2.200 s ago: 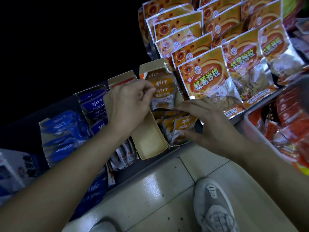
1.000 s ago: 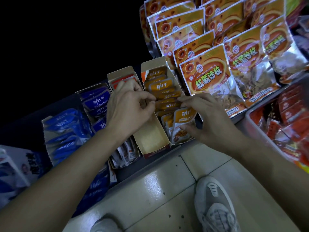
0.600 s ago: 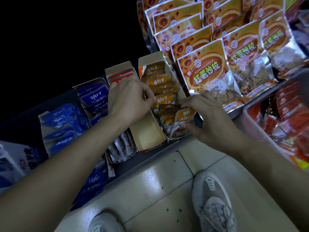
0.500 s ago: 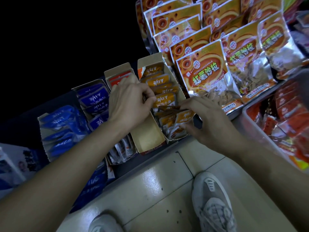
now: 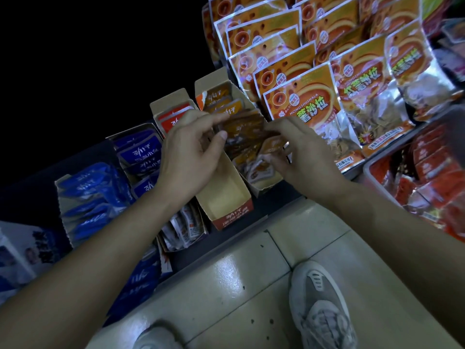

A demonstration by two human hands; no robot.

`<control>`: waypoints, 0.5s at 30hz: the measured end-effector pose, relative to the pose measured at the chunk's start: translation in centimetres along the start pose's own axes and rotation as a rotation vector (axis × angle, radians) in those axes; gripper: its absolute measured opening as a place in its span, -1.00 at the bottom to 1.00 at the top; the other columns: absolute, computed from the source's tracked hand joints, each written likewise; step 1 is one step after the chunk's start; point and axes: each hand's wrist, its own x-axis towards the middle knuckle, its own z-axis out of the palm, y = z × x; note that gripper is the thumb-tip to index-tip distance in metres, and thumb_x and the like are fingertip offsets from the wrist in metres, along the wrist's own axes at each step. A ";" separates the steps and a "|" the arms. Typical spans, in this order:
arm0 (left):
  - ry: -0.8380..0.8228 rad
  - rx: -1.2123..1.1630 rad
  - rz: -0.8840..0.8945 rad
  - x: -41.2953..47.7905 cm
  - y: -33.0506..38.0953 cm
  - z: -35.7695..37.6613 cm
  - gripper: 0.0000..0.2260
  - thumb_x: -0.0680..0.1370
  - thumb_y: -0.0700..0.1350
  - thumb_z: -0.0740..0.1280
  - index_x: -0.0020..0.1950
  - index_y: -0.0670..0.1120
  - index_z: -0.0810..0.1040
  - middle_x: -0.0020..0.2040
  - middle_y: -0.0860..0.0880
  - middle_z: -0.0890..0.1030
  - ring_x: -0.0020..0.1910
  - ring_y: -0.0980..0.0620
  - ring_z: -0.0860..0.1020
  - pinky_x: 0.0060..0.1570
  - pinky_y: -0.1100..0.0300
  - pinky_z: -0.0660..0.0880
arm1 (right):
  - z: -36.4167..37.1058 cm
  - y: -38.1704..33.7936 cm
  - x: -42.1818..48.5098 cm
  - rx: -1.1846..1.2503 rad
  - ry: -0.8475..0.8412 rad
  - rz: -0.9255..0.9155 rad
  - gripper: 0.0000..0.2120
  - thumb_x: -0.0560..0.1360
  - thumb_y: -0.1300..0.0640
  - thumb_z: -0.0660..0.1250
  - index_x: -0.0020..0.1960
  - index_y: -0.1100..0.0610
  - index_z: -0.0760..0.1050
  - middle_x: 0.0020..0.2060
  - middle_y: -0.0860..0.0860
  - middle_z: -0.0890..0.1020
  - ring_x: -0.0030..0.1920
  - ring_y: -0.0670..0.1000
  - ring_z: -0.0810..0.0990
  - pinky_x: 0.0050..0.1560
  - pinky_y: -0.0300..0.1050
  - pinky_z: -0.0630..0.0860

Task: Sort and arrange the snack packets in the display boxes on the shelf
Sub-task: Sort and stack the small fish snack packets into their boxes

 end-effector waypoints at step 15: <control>-0.084 -0.002 0.038 0.2 1.3 0.6 -0.76 0.47 -0.12 0.55 0.12 -0.04 0.66 0.04 0.06 0.52 -0.18 0.16 0.57 -0.18 0.21 0.58 | 1.6 -0.4 -2.1 0.280 0.038 0.284 -0.28 0.38 0.16 0.58 0.44 -0.03 0.34 0.04 -0.17 0.55 -0.06 -0.15 0.52 -0.14 -0.27 0.52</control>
